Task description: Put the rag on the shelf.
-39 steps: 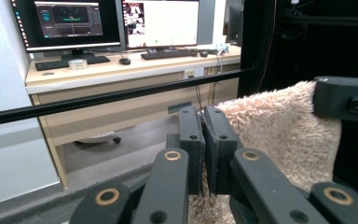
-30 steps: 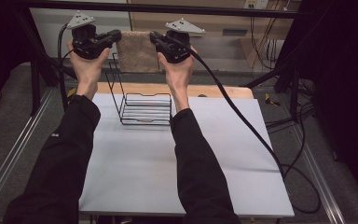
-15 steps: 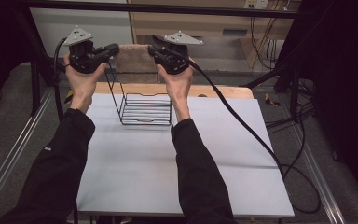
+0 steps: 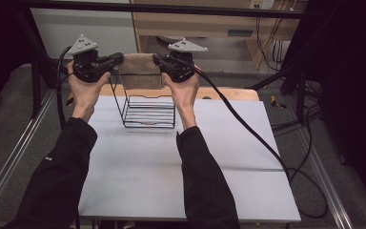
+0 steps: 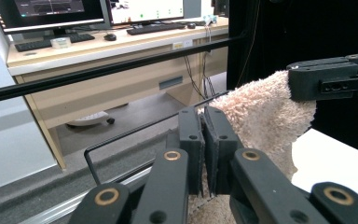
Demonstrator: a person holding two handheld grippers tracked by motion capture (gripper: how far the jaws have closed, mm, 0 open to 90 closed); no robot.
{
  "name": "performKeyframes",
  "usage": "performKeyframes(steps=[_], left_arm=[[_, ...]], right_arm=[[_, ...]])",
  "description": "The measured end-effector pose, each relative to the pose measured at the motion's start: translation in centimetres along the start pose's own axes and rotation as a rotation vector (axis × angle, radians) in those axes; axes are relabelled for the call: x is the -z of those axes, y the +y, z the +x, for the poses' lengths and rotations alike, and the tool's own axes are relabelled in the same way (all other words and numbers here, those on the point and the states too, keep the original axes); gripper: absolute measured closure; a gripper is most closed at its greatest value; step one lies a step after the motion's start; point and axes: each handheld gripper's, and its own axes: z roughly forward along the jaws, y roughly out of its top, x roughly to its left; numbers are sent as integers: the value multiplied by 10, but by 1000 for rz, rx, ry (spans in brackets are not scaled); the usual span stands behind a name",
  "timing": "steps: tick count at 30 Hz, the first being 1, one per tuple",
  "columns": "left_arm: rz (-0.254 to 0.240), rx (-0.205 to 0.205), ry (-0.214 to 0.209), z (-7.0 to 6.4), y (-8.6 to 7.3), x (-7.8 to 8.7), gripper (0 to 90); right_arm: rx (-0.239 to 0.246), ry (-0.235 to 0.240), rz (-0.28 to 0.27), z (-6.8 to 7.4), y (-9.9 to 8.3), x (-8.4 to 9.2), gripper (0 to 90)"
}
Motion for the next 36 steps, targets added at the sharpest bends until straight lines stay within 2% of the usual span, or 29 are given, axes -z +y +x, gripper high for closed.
performKeyframes(steps=[6, 10, 11, 12, 13, 15, 21, 28, 33, 36], left_arm=[[7, 8, -12, 0, -6, -1, 861], [4, 2, -3, 0, -10, 0, 860], [11, 12, -8, -1, -11, 1, 860], [5, -1, -6, -1, -11, 2, 860], [14, 7, -13, -2, -11, 3, 859], [6, -6, -12, -3, -12, 5, 858], [32, 2, -35, -7, -18, 8, 854], [65, 4, -35, -11, -22, 12, 844], [100, -7, -38, -13, -25, 12, 828], [113, 3, -47, -12, -25, 13, 810]], right_arm=[[17, 0, 11, 0, -2, 0, 849], [10, 8, 5, 1, -6, 1, 847], [12, 7, 9, 1, -6, 1, 847], [19, 7, 12, 2, -7, 1, 848], [20, 8, 15, 3, -7, 1, 847], [25, 12, 15, 4, -7, 3, 846], [28, 18, 44, 7, -11, 7, 845], [16, 49, 63, 8, -18, 11, 842], [32, 57, 76, 9, -22, 11, 841], [34, 61, 83, 9, -24, 10, 841]])
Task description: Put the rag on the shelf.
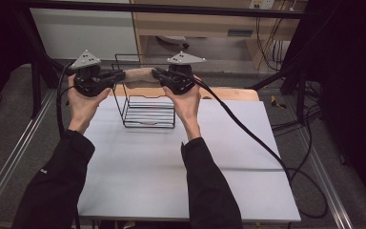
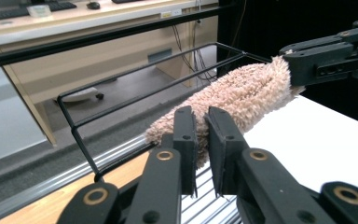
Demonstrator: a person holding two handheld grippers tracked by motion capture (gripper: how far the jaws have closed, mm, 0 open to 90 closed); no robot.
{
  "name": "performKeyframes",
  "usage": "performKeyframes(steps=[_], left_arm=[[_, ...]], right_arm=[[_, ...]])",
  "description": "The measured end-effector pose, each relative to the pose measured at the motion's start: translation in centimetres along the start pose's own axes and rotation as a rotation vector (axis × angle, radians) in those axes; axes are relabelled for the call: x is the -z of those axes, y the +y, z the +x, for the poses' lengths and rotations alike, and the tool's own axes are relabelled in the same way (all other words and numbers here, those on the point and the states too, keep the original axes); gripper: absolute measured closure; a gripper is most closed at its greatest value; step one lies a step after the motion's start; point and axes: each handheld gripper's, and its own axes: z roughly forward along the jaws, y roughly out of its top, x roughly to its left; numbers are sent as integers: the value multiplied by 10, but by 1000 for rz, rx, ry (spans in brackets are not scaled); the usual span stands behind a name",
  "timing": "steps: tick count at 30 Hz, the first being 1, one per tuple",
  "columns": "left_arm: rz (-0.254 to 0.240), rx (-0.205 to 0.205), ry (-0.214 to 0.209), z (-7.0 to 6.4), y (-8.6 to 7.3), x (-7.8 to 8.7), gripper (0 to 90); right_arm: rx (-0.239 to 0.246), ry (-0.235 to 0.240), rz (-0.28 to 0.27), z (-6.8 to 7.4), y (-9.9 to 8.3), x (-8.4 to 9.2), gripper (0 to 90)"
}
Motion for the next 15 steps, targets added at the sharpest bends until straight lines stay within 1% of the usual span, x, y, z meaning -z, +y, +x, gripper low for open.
performKeyframes(steps=[3, 7, 10, 13, 15], left_arm=[[-1, 21, -7, 1, 3, 3, 777], [-8, 52, -9, 2, 11, 5, 769], [-13, 77, -25, 1, 15, 6, 809], [-6, 82, -24, 0, 16, 5, 840], [-9, 90, -29, 1, 16, 5, 855]], right_arm=[[11, 1, 8, 1, -1, 0, 841], [27, -1, 14, 2, -2, 0, 841], [42, 1, 23, 3, -3, 0, 840], [53, 3, 31, 4, -5, 0, 840], [45, 6, 29, 3, -5, 0, 840]])
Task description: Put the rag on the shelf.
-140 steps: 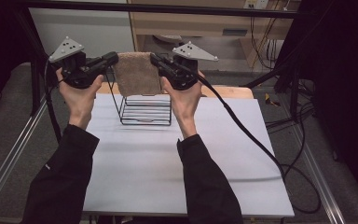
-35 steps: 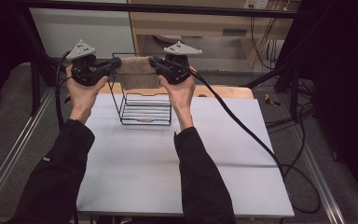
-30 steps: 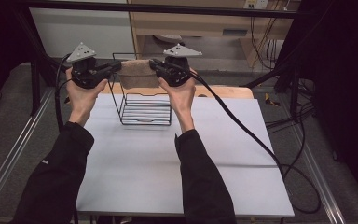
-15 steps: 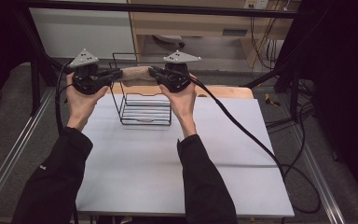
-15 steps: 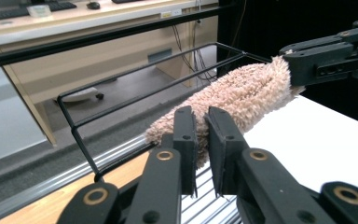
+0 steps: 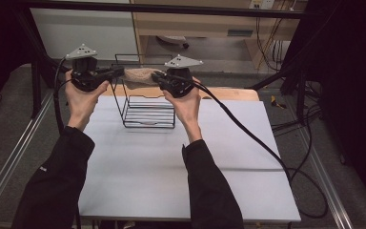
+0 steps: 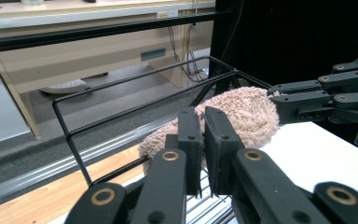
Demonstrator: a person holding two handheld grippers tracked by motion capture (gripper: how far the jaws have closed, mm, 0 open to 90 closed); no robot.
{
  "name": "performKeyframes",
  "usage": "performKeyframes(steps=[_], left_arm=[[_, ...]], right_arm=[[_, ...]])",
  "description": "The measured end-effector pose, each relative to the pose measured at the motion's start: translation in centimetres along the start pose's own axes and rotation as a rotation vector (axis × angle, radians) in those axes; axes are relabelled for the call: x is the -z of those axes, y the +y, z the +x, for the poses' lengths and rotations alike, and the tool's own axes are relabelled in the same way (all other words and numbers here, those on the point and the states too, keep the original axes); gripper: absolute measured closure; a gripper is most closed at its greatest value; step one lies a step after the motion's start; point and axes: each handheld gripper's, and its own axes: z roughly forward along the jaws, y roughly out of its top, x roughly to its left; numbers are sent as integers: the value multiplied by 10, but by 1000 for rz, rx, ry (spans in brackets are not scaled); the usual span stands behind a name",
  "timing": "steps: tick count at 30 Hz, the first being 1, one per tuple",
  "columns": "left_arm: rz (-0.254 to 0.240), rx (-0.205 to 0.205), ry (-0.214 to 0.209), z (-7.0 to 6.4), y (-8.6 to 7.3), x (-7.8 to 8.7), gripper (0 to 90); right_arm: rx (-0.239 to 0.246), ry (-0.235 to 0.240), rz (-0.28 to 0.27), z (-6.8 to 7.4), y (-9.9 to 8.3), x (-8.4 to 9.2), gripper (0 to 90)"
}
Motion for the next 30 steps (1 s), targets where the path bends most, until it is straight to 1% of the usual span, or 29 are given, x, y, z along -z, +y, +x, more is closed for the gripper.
performKeyframes(steps=[3, 7, 8, 9, 11, 13, 15, 17, 20, 24, 27, 30], left_arm=[[-16, 11, 2, 1, 1, 0, 858], [-22, 5, 9, 1, 5, -1, 854], [-29, 5, 11, 1, 6, -1, 835], [-33, 10, 12, 0, 6, -1, 835], [-9, 3, 3, 0, 6, -4, 834], [36, -15, -6, -3, 4, -8, 886], [58, -28, -7, -4, 0, -10, 897], [68, -26, -16, -5, -4, -10, 897], [92, -38, -15, -5, -9, -10, 897], [100, -53, -14, -4, -16, -9, 897], [105, -51, -13, -3, -21, -10, 897], [112, -59, -7, -2, -23, -11, 897]], right_arm=[[-1, 5, -1, -1, -1, 0, 840], [5, 7, 5, 0, -1, 0, 840], [3, 7, 6, 0, -2, 0, 840], [3, 7, 6, 0, -2, 0, 840], [0, 8, 6, 0, -3, 0, 840], [0, 9, 4, 0, -4, 0, 839], [-2, 11, 3, 0, -4, 0, 838], [0, 11, 4, 0, -4, 1, 835], [-5, 14, 5, 0, -5, 1, 822], [-3, 19, 14, 0, -6, 2, 797], [-8, 27, 14, 1, -4, 4, 772], [-19, 31, -3, 0, -1, 8, 744]])
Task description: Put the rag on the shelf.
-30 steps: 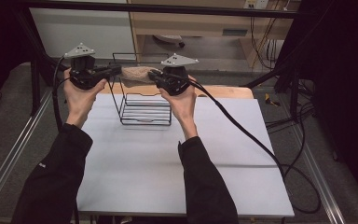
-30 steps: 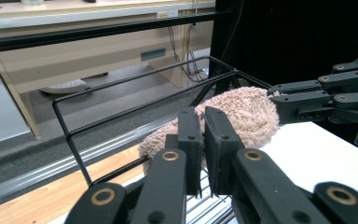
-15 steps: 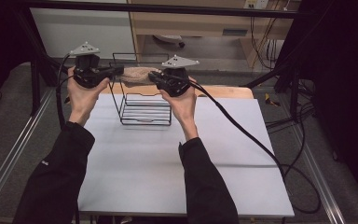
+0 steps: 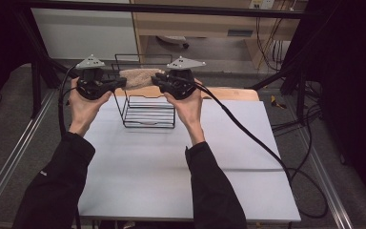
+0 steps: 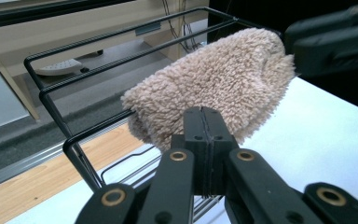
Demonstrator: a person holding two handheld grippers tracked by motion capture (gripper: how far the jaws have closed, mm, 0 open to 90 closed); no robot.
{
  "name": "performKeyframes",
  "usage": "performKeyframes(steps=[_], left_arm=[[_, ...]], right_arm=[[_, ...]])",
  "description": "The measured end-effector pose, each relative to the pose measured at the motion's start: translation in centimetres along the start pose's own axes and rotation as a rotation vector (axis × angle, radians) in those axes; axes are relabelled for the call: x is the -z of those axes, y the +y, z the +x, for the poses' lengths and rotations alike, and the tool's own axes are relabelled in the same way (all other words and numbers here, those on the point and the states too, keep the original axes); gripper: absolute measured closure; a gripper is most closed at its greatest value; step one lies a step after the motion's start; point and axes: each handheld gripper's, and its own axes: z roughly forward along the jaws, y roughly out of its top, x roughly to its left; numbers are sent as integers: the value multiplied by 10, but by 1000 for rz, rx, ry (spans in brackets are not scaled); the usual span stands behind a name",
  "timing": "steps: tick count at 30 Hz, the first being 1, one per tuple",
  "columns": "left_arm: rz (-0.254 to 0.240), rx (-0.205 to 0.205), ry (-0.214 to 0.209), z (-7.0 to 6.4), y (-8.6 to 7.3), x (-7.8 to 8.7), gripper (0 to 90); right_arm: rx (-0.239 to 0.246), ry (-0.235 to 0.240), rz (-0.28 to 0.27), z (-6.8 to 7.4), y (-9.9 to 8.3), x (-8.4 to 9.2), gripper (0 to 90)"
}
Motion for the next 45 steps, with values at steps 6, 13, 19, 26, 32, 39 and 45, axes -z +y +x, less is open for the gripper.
performKeyframes(steps=[6, 13, 19, 26, 32, 39, 45], left_arm=[[12, -18, 12, 0, -7, -5, 897], [29, -29, 26, 2, -14, -10, 897], [24, -18, 43, 5, -17, -17, 895], [12, -2, 29, 3, -17, -14, 860], [25, 0, 25, 0, -16, -3, 741], [37, -1, 15, -4, -26, 8, 534], [42, 1, -1, -8, -42, 13, 381]], right_arm=[[-15, 12, -26, 0, 11, 3, 747], [-41, -4, 84, -2, -9, -10, 886], [-50, -36, 107, -9, -21, -17, 888], [-32, -30, 89, -8, -20, -12, 842], [-35, -8, 70, -6, -18, 9, 758], [-52, -2, 64, -10, -20, 38, 645], [-69, -13, 77, -17, -31, 61, 522]])
